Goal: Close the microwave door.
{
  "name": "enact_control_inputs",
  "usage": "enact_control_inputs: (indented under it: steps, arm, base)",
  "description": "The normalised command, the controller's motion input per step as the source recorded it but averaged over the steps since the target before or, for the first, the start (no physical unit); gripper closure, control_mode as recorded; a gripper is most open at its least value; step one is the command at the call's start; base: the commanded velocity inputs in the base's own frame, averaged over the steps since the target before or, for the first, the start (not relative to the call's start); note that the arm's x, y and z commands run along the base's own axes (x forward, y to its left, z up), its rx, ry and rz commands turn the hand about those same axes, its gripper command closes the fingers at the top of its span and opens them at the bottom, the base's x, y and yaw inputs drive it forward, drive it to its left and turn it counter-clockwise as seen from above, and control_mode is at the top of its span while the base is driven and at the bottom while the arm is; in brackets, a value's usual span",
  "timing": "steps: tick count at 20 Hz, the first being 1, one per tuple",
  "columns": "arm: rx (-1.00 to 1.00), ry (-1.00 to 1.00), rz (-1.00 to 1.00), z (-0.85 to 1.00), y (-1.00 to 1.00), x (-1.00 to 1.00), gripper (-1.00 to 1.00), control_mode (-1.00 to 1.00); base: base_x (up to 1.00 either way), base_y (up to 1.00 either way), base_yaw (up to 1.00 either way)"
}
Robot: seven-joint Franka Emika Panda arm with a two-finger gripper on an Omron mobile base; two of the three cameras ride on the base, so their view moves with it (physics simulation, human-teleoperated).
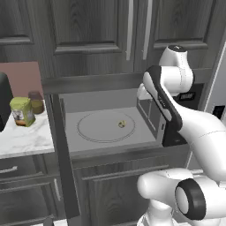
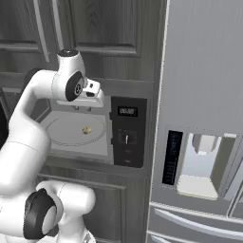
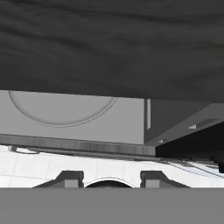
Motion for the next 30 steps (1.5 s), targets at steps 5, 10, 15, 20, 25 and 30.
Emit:
enact_control_inputs:
  steps: [5,10,15,20,25,30]
  arm:
    - [0.0,0.0,0.0,0.0,0.0,0.0,-1.0,1.0]
    - [0.0,0.0,0.0,0.0,0.0,0.0,-1.0,1.0]
    - [0.0,0.0,0.0,0.0,0.0,0.0,-1.0,1.0]
    - [0.0,0.0,0.0,0.0,0.0,0.0,-1.0,1.0]
    - [0.0,0.0,0.0,0.0,0.0,0.0,-1.0,1.0]
    - [0.0,0.0,0.0,0.0,0.0,0.0,-1.0,1.0]
  base:
    - [0.0,0.0,0.0]
    - [-0.31,0.55,0.0]
    - [-0.26,0.27,0.0]
    - [-0.55,0.0,0.0]
    - [-0.82,0.0,0.0]
    - [-0.83,0.0,0.0]
